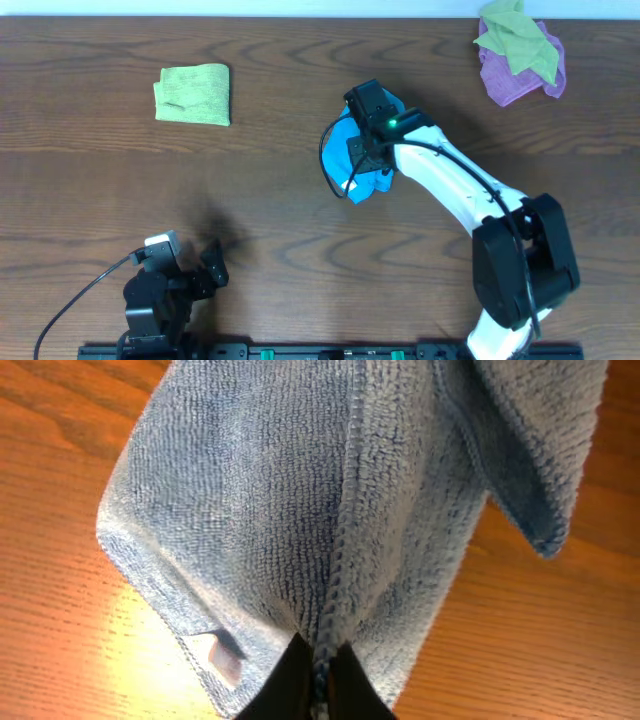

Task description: Fold the cloth

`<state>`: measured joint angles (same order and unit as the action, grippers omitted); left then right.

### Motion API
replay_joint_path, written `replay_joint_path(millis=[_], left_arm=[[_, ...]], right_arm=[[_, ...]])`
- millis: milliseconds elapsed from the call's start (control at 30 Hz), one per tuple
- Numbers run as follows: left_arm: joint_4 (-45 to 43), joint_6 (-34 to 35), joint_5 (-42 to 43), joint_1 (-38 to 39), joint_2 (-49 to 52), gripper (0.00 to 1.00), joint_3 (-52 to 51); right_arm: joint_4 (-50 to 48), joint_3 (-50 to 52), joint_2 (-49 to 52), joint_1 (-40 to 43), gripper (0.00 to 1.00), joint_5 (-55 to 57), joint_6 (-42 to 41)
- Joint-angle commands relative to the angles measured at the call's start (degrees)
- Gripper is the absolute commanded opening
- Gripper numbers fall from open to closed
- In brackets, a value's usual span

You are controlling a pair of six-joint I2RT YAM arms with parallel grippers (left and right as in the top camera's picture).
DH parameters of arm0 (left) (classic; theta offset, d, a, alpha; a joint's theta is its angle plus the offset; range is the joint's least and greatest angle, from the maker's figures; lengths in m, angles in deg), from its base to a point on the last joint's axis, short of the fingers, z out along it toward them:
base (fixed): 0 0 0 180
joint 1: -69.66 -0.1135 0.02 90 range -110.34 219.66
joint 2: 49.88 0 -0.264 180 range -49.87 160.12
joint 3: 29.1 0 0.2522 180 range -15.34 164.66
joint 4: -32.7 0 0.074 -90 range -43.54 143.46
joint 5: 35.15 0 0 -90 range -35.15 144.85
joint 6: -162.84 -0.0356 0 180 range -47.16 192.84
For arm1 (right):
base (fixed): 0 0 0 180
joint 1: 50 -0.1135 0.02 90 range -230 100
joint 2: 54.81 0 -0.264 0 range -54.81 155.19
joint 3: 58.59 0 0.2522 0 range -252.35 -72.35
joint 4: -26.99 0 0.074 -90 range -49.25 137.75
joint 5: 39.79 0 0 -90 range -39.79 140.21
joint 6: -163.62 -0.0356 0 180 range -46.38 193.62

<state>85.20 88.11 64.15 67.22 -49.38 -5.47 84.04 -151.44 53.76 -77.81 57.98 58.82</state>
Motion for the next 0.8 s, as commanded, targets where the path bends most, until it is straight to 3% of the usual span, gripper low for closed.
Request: replay_joint_path(millis=[0, 133, 233, 500, 667, 733, 767], left_arm=[[0.0, 0.6, 0.8, 0.3, -0.3, 0.95, -0.6], [0.0, 0.6, 0.8, 0.3, -0.3, 0.95, -0.6], [0.0, 0.6, 0.8, 0.3, -0.3, 0.95, -0.6], [0.0, 0.6, 0.8, 0.3, -0.3, 0.95, -0.6], [0.0, 0.6, 0.8, 0.3, -0.3, 0.95, -0.6], [0.0, 0.6, 0.8, 0.3, -0.3, 0.95, -0.6], [0.0, 0.6, 0.8, 0.3, -0.3, 0.95, -0.6]], right_arm=[[0.6, -1.1, -1.0, 0.2, 0.09, 1.3, 0.3], [1.0, -1.1, -1.0, 0.2, 0.12, 1.5, 0.8], [1.2, -1.1, -1.0, 0.2, 0.08, 1.9, 0.8], [1.4, -1.1, -1.0, 0.2, 0.21, 1.9, 0.8], [1.6, -1.1, -1.0, 0.2, 0.15, 1.9, 0.8], [1.7, -1.1, -1.0, 0.2, 0.01, 1.9, 0.8], [1.8, -1.1, -1.0, 0.2, 0.01, 1.9, 0.8]])
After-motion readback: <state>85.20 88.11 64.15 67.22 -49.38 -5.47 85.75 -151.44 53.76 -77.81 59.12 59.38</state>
